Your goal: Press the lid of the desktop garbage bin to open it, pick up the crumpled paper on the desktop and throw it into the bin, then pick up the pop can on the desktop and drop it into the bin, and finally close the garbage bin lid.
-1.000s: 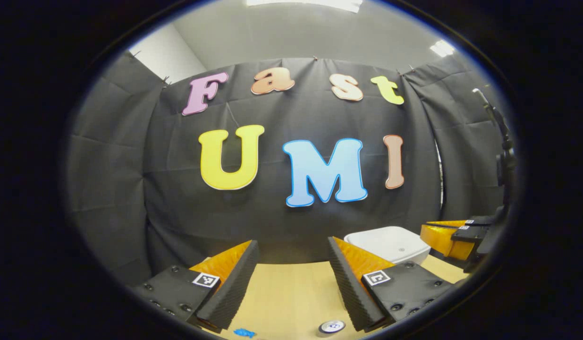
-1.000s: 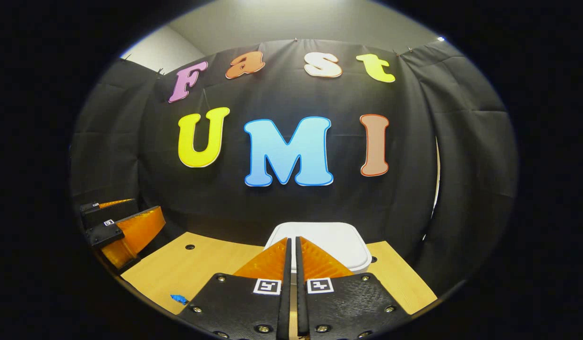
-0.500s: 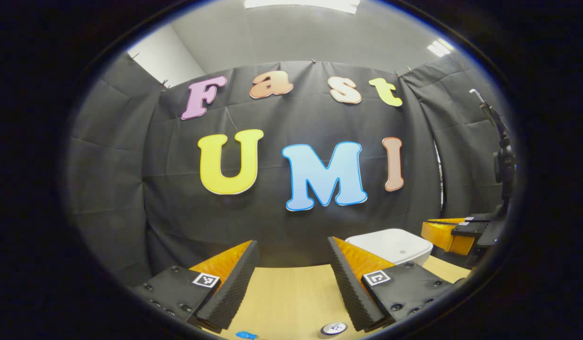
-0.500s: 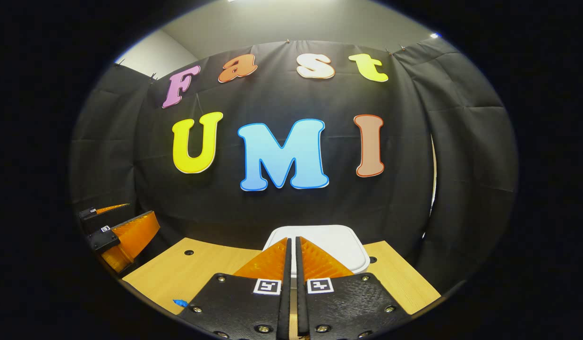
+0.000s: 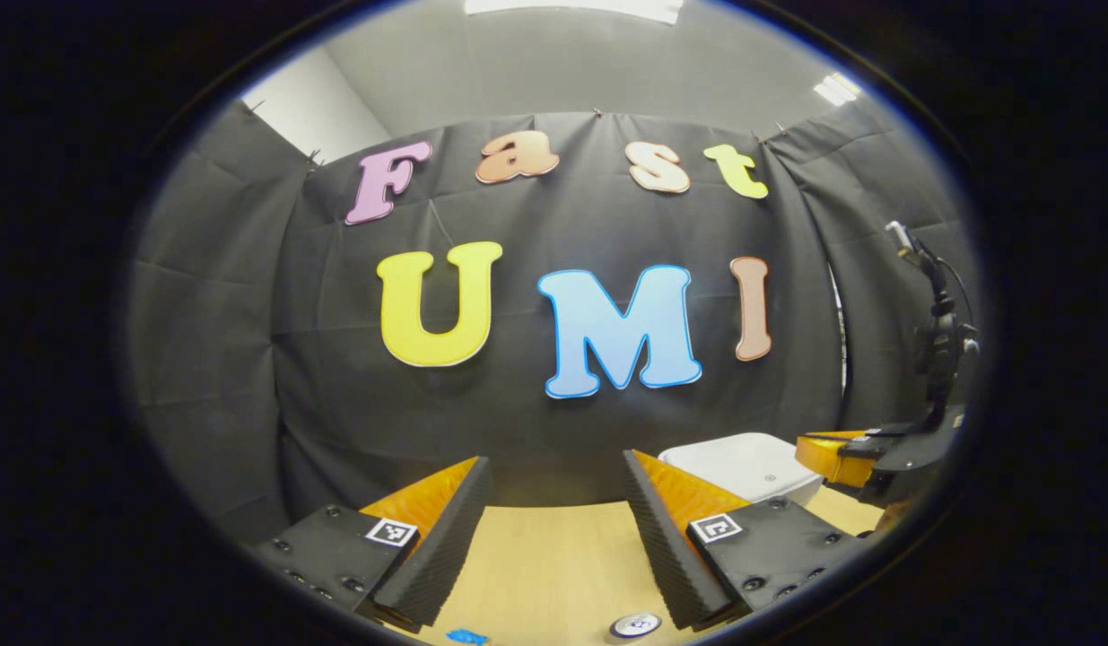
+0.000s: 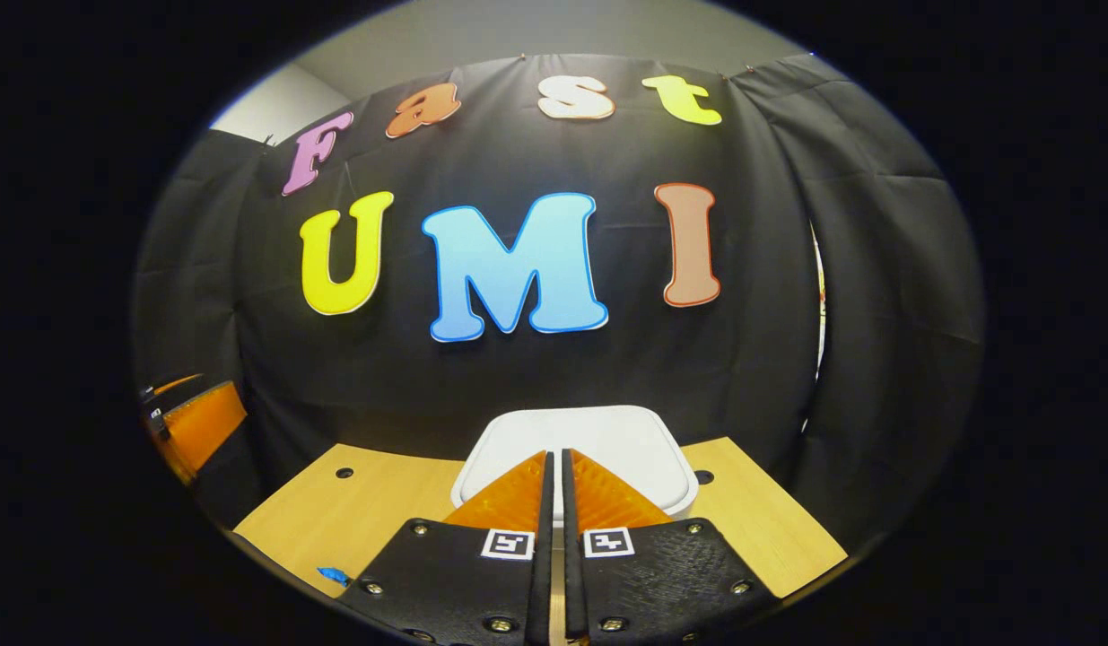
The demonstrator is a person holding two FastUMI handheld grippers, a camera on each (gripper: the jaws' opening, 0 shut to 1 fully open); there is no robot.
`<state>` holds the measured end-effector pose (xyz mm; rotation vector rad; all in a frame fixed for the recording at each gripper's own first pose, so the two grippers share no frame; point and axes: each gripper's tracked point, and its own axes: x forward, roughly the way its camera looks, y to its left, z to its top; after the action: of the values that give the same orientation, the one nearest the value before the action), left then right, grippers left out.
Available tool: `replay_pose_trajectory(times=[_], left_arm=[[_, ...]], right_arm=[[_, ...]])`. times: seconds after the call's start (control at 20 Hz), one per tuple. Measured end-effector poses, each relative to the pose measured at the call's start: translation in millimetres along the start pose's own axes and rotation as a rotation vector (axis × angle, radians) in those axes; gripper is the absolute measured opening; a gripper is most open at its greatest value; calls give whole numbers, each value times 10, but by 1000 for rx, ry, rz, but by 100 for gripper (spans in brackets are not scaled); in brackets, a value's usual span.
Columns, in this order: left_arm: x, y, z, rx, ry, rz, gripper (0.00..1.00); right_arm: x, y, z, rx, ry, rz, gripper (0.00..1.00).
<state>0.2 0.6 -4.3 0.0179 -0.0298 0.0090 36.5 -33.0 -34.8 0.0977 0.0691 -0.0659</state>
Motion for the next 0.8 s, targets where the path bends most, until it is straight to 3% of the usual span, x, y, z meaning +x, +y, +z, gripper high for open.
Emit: replay_pose_trajectory(times=[0.8], left_arm=[[79, 32, -95, -5, 36, 53, 95]], right_arm=[[484, -85, -405, 11, 112, 4, 6]])
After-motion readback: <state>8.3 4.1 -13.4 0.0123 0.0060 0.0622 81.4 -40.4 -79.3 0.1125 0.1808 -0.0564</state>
